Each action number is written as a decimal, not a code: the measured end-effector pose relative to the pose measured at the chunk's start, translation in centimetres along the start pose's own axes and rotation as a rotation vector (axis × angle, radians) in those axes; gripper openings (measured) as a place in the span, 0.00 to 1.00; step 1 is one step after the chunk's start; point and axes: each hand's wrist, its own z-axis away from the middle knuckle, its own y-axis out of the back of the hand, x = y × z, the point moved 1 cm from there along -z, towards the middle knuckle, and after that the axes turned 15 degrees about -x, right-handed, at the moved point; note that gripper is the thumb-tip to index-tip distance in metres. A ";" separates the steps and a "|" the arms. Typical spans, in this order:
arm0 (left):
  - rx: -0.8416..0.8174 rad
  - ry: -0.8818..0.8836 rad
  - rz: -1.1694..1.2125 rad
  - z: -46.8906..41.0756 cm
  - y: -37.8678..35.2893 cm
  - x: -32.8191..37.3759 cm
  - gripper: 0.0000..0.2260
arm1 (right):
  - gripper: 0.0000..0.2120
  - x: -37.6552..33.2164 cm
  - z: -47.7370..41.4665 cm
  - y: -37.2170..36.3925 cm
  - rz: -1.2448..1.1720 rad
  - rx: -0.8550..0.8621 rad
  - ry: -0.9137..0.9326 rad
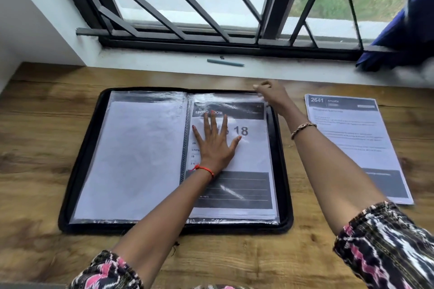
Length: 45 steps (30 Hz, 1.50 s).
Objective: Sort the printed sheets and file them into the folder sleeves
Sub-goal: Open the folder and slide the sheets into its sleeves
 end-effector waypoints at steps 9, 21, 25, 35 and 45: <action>-0.024 -0.075 0.017 2.5 -1.3 -0.3 0.40 | 0.18 4.9 6.9 -1.0 -0.180 -0.506 -0.358; -0.124 -0.334 1.269 5.7 6.1 -3.4 0.28 | 0.48 -1.5 10.2 -5.7 -0.493 -0.805 0.063; -0.260 -0.379 1.701 7.7 9.2 -7.0 0.32 | 0.47 -4.5 9.0 -10.1 -0.480 -0.867 0.143; -0.165 -0.306 1.568 9.1 9.9 -26.1 0.28 | 0.19 -8.7 6.2 -19.6 -0.406 -0.777 0.211; 0.154 0.159 1.029 8.7 8.4 -26.2 0.26 | 0.38 -2.5 5.5 -24.2 0.611 -0.277 0.153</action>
